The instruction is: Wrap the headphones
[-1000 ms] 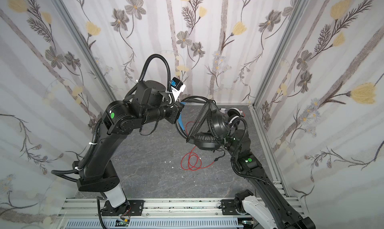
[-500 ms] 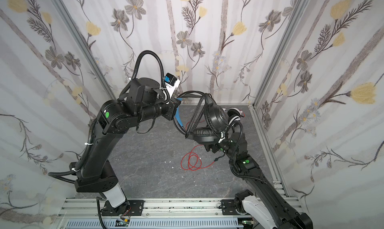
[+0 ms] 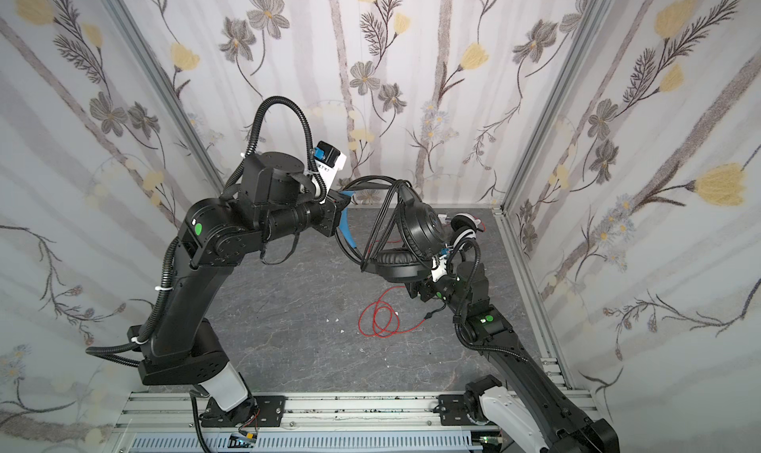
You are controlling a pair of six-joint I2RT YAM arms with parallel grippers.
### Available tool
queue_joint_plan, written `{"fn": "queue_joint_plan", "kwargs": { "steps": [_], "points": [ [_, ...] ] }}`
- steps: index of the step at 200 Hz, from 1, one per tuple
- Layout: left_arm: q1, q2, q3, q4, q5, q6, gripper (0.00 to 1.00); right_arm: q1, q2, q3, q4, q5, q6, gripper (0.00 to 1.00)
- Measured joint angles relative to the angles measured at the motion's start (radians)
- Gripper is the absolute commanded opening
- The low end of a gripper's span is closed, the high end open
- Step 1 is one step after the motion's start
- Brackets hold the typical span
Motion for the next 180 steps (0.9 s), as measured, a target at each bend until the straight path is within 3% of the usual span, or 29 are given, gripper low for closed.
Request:
{"fn": "queue_joint_plan", "kwargs": {
  "steps": [49, 91, 180],
  "points": [
    [0.011, -0.005, -0.01, 0.024, -0.01, -0.008, 0.0, 0.009, 0.0, 0.009, -0.016, -0.018, -0.004, 0.82],
    [0.034, -0.017, -0.011, 0.038, -0.018, -0.019, 0.0, 0.0, -0.004, 0.01, -0.02, -0.006, 0.002, 0.89],
    [0.053, -0.038, -0.042, 0.061, 0.0, -0.04, 0.0, -0.057, 0.005, -0.025, -0.003, 0.004, 0.06, 0.88]
  ]
}}
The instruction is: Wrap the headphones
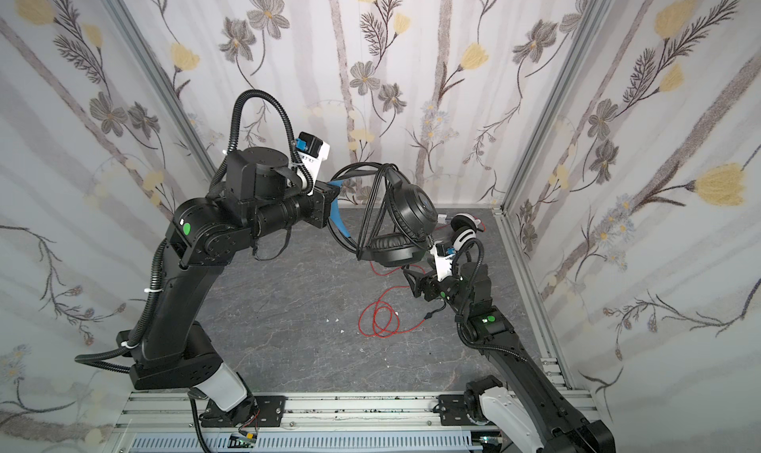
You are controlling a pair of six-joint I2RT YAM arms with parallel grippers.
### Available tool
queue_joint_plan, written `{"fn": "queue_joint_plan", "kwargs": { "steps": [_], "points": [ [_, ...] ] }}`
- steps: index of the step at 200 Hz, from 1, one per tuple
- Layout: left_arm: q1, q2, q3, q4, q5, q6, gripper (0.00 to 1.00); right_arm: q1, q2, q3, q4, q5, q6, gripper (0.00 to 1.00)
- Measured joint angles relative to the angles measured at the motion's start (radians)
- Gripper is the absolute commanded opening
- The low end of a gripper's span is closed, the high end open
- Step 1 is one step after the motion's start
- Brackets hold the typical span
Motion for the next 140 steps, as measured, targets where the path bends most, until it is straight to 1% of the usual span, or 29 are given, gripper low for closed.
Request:
{"fn": "queue_joint_plan", "kwargs": {
  "steps": [50, 98, 140],
  "points": [
    [0.003, -0.013, -0.009, 0.031, 0.023, -0.003, 0.0, -0.003, 0.027, -0.016, 0.031, -0.031, 0.018, 0.89],
    [0.003, -0.047, -0.065, 0.057, 0.035, -0.019, 0.0, -0.003, 0.091, -0.02, 0.117, -0.114, 0.064, 0.89],
    [0.003, -0.065, -0.084, 0.078, 0.042, -0.026, 0.0, -0.011, 0.174, -0.005, 0.153, -0.164, 0.122, 0.85]
  ]
}}
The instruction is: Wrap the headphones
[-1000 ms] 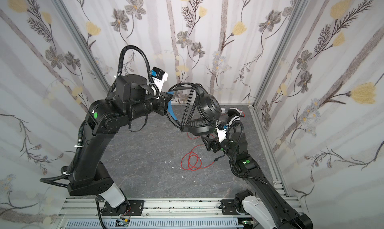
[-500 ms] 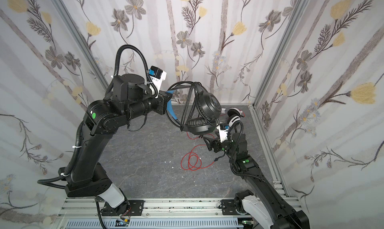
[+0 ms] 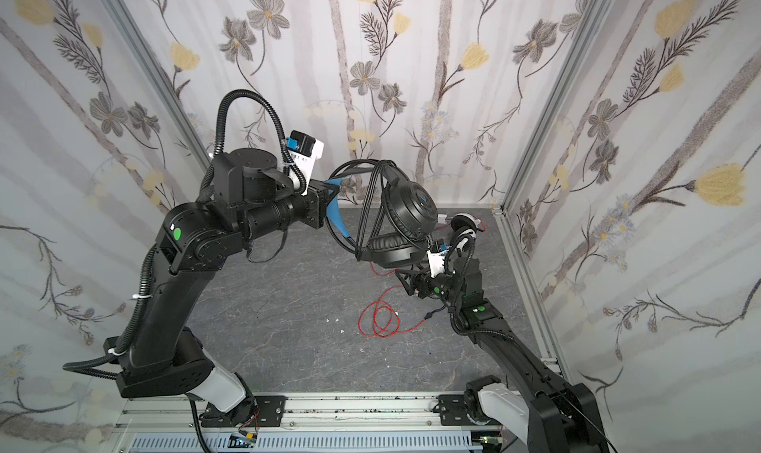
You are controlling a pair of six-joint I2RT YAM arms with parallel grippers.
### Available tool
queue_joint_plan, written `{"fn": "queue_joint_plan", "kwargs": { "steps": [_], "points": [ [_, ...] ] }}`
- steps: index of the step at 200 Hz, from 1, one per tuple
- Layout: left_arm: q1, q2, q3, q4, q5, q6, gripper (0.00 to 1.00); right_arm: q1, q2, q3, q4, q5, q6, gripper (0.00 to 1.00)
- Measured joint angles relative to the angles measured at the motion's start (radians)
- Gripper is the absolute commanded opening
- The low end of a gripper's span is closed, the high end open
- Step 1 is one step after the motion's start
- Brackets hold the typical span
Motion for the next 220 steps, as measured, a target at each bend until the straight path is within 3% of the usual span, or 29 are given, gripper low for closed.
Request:
{"fn": "queue_joint_plan", "kwargs": {
  "steps": [56, 86, 149, 214, 220],
  "points": [
    [0.0, -0.026, -0.048, 0.028, 0.007, -0.016, 0.0, -0.012, 0.066, 0.025, 0.068, -0.07, 0.057, 0.75],
    [0.0, -0.028, -0.057, 0.04, 0.008, -0.018, 0.0, -0.012, 0.108, 0.049, 0.09, -0.098, 0.076, 0.6],
    [0.0, -0.059, -0.126, 0.078, 0.014, -0.022, 0.0, -0.012, 0.159, 0.066, 0.113, -0.13, 0.099, 0.54],
    [0.0, -0.079, -0.162, 0.088, 0.014, -0.024, 0.0, -0.011, 0.172, 0.066, 0.114, -0.156, 0.105, 0.01],
    [0.0, -0.081, -0.164, 0.089, 0.013, -0.026, 0.0, -0.011, 0.169, 0.066, 0.111, -0.156, 0.103, 0.0]
  ]
}}
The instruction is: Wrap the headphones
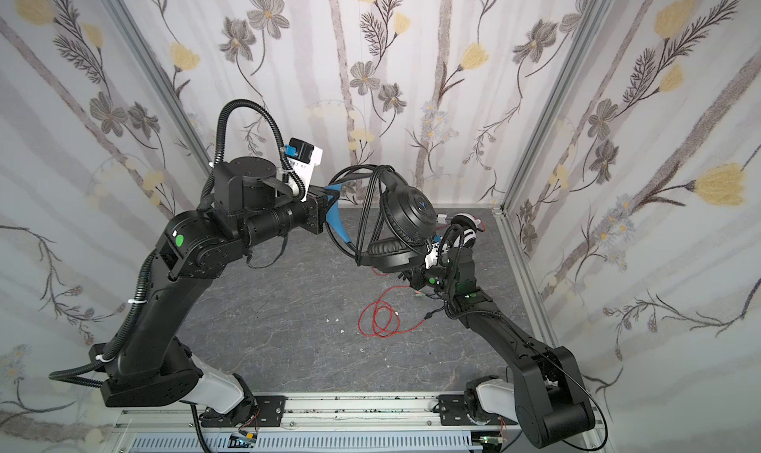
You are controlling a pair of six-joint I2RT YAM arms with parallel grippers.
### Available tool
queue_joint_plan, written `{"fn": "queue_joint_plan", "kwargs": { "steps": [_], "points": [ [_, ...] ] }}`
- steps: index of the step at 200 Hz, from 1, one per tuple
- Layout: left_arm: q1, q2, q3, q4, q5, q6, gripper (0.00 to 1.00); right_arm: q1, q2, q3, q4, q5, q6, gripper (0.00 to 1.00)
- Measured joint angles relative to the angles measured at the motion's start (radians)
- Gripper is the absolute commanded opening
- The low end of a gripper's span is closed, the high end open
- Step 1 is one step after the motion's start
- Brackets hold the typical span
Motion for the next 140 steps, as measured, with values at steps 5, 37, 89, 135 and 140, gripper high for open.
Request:
{"fn": "queue_joint_plan", "kwargs": {
  "steps": [5, 37, 89, 135, 140],
  "points": [
    [0.0, -0.002, -0.002, 0.0, 0.0, -0.001, 0.0, 0.0, -0.002, 0.0, -0.002, 0.0, -0.003, 0.0],
    [0.001, -0.008, -0.016, 0.024, -0.014, -0.019, 0.0, 0.001, -0.015, 0.003, -0.024, 0.007, -0.023, 0.0],
    [0.003, -0.008, -0.04, 0.13, -0.063, -0.102, 0.0, 0.018, -0.045, 0.03, -0.098, 0.051, -0.069, 0.0],
    [0.003, 0.021, -0.056, 0.232, -0.158, -0.151, 0.0, 0.064, -0.077, 0.054, -0.168, 0.122, -0.132, 0.0],
    [0.003, 0.029, -0.052, 0.235, -0.171, -0.154, 0.0, 0.068, -0.079, 0.058, -0.178, 0.129, -0.14, 0.0]
  ]
}}
